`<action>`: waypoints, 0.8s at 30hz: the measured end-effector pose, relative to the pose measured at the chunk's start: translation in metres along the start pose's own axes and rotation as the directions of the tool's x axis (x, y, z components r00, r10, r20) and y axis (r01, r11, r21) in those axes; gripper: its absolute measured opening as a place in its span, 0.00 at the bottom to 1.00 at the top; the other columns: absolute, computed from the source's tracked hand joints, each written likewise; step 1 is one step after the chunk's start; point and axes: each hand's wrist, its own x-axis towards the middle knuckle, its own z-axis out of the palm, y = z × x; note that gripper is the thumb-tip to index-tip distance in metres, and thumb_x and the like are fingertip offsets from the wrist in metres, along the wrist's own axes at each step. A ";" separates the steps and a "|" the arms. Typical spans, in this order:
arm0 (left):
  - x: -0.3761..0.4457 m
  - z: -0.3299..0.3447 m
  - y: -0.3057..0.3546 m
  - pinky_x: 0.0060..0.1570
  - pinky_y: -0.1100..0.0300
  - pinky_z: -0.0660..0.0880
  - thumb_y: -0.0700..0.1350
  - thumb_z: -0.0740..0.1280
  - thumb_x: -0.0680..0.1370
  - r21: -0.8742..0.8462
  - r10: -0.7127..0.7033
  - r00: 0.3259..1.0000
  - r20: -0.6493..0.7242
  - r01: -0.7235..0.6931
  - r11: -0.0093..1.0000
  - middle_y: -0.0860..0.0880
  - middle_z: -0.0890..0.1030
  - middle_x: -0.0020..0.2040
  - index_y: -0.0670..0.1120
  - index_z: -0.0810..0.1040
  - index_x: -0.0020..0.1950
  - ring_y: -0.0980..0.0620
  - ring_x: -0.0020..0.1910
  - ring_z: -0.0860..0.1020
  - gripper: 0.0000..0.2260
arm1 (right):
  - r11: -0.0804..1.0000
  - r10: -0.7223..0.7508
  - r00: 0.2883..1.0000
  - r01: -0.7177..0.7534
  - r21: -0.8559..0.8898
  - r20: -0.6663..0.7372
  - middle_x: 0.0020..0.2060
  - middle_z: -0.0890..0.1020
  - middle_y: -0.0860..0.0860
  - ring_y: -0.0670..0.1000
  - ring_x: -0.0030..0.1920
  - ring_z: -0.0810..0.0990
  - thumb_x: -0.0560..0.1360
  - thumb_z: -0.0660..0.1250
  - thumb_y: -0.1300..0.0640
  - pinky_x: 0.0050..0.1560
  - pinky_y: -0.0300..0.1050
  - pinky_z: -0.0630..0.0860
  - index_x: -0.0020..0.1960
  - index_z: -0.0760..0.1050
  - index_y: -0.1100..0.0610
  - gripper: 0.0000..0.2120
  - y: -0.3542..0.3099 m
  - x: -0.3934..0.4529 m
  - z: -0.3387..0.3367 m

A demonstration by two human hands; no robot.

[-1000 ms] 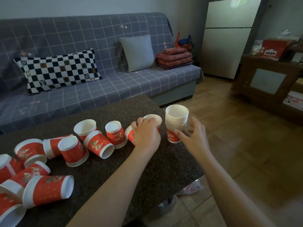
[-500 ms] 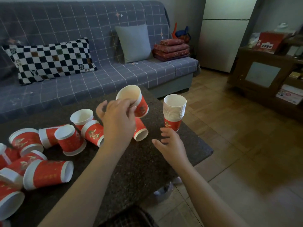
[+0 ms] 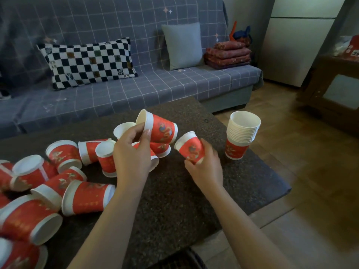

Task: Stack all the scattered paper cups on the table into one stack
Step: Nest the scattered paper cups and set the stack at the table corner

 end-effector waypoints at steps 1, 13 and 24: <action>0.001 -0.001 -0.001 0.41 0.76 0.64 0.46 0.63 0.78 -0.021 -0.022 1.000 0.000 0.022 1.000 0.57 0.77 0.57 0.48 0.78 0.61 0.61 0.52 0.73 0.12 | 0.996 -0.015 1.000 0.012 0.086 0.026 0.65 0.70 0.48 0.49 0.62 0.72 0.66 0.74 0.54 0.61 0.49 0.73 0.70 0.59 0.46 0.37 0.003 -0.010 -0.009; -0.002 0.023 -0.007 0.47 0.75 0.71 0.44 0.64 0.78 -0.230 -0.036 0.751 0.659 0.246 0.941 0.58 0.81 0.49 0.49 0.80 0.57 0.67 0.50 0.76 0.10 | 0.966 -0.208 0.974 0.191 0.173 0.090 0.61 0.68 0.40 0.35 0.53 0.71 0.67 0.75 0.53 0.49 0.28 0.70 0.70 0.59 0.41 0.38 -0.001 -0.038 -0.035; 0.051 0.061 -0.044 0.71 0.47 0.51 0.50 0.62 0.78 0.620 0.152 0.881 0.448 -0.429 0.657 0.45 0.62 0.74 0.50 0.68 0.69 0.45 0.74 0.56 0.20 | 0.989 -0.065 0.995 0.074 -0.126 0.076 0.66 0.69 0.49 0.51 0.64 0.67 0.68 0.73 0.50 0.64 0.49 0.67 0.73 0.56 0.45 0.39 0.017 -0.035 -0.031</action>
